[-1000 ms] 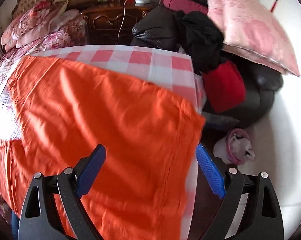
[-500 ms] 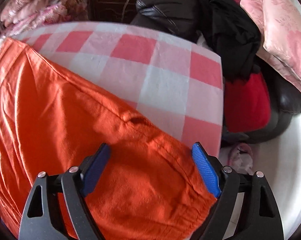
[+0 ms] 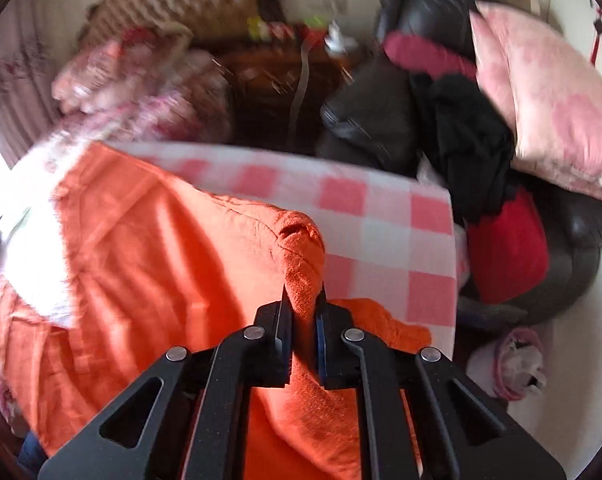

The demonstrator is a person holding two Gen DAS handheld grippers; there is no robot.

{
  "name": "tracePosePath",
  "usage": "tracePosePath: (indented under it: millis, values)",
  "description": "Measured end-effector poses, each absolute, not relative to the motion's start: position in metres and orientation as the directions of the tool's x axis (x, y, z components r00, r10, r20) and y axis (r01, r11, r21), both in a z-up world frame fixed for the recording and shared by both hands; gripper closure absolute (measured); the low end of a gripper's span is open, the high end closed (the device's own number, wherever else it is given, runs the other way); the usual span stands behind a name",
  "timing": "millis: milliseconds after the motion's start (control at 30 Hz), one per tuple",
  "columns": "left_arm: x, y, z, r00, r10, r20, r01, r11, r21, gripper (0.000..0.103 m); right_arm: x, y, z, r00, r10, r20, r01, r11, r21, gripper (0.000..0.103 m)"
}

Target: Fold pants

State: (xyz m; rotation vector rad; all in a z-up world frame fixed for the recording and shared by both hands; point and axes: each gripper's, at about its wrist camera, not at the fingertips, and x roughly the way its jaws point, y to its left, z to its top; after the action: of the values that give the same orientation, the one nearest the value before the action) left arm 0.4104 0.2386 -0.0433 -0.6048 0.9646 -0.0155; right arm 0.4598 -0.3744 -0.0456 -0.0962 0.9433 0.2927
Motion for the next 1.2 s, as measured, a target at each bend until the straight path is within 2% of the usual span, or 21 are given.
tracePosePath:
  millis: [133,300,533,567,600,633,700,733,900,1000,1067,1200]
  values:
    - [0.500,0.257,-0.069,0.539,-0.355,-0.764,-0.317,0.755,-0.574,0.045,0.409,-0.358,-0.006,0.595,0.267,-0.758,-0.333,0.940,0.070,0.094]
    - [0.568,0.269,-0.123,0.476,-0.450,-0.756,-0.425,0.634,-0.646,0.045,0.345,-0.335,0.021,0.601,0.319,-0.733,-0.396,0.915,0.074,0.094]
    - [0.613,0.261,-0.150,0.450,-0.503,-0.738,-0.461,0.577,-0.674,0.046,0.282,-0.322,0.032,0.586,0.353,-0.729,-0.442,0.894,0.078,0.094]
    - [0.615,0.258,-0.154,0.434,-0.501,-0.749,-0.462,0.590,-0.662,0.049,0.274,-0.320,0.033,0.582,0.356,-0.731,-0.449,0.890,0.076,0.094]
    - [0.616,0.255,-0.157,0.417,-0.492,-0.764,-0.466,0.606,-0.644,0.071,0.267,-0.319,0.032,0.581,0.357,-0.732,-0.451,0.889,0.076,0.094]
    - [0.617,0.254,-0.160,0.408,-0.479,-0.777,-0.472,0.617,-0.629,0.088,0.264,-0.320,0.032,0.580,0.355,-0.733,-0.449,0.890,0.076,0.094]
    - [0.617,0.256,-0.163,0.405,-0.479,-0.779,-0.471,0.621,-0.627,0.102,0.262,-0.326,0.029,0.581,0.350,-0.735,-0.433,0.897,0.085,0.094]
    - [0.616,0.257,-0.163,0.402,-0.476,-0.782,-0.467,0.627,-0.623,0.102,0.262,-0.328,0.028,0.582,0.343,-0.737,-0.424,0.902,0.085,0.094]
    - [0.604,0.273,-0.108,0.483,-0.467,-0.741,-0.421,0.618,-0.664,0.102,0.290,-0.344,0.021,0.600,0.269,-0.753,-0.366,0.930,0.040,0.094]
    - [0.605,0.284,-0.041,0.563,-0.422,-0.710,-0.377,0.634,-0.675,0.102,0.347,-0.356,0.026,0.635,0.178,-0.752,-0.324,0.945,-0.050,0.094]
    - [0.600,0.285,0.001,0.621,-0.411,-0.668,-0.331,0.635,-0.698,0.102,0.391,-0.366,0.038,0.692,0.076,-0.718,-0.252,0.957,-0.142,0.094]
    - [0.580,0.268,0.048,0.649,-0.432,-0.626,-0.239,0.665,-0.707,0.102,0.430,-0.396,0.045,0.728,0.040,-0.684,-0.116,0.991,-0.065,0.094]
